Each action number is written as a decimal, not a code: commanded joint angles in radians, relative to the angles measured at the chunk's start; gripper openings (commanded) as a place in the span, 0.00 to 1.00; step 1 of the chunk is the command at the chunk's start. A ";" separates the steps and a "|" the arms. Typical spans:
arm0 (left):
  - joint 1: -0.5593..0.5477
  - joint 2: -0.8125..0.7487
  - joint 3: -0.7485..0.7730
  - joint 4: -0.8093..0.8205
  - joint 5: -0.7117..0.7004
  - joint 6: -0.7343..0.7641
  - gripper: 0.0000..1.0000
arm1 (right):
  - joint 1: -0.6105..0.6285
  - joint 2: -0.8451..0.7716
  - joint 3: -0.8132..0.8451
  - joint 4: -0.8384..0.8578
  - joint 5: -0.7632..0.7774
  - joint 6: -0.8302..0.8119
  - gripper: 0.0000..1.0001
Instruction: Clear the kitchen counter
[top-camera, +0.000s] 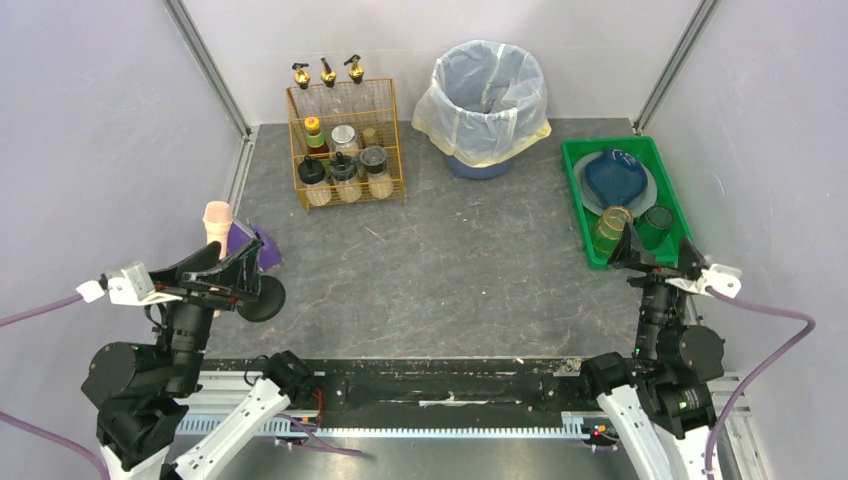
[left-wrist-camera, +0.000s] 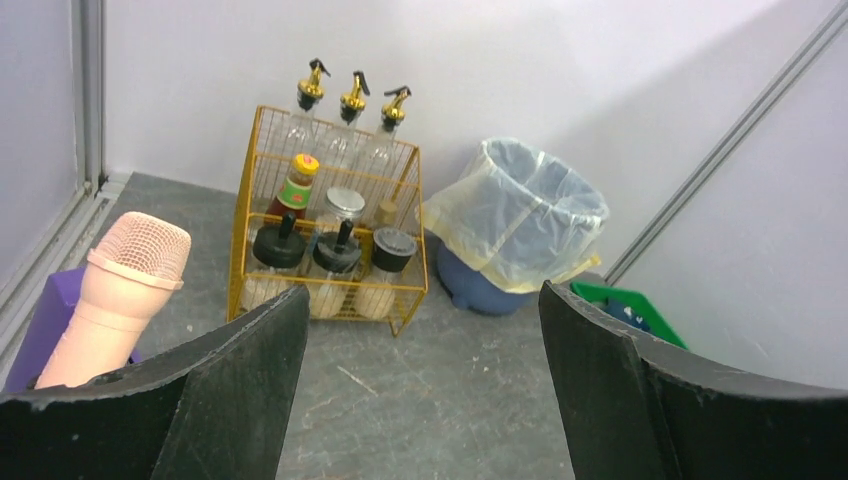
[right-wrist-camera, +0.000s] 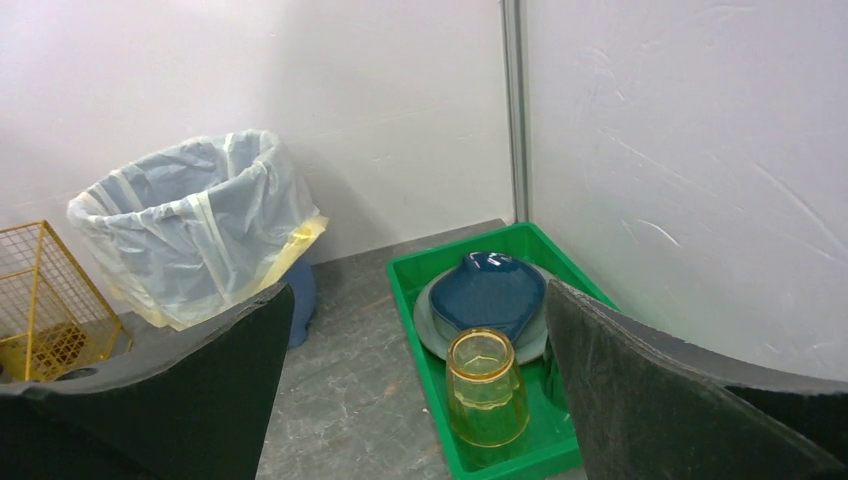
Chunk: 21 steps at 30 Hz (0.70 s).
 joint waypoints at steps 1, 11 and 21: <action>0.006 -0.084 -0.081 0.165 -0.028 0.089 0.90 | 0.075 -0.123 -0.109 0.115 0.092 -0.085 0.98; 0.011 -0.277 -0.301 0.396 -0.055 0.123 0.90 | 0.186 -0.301 -0.263 0.230 0.198 -0.144 0.98; 0.153 -0.297 -0.381 0.446 -0.006 0.055 0.90 | 0.287 -0.301 -0.297 0.229 0.341 -0.122 0.98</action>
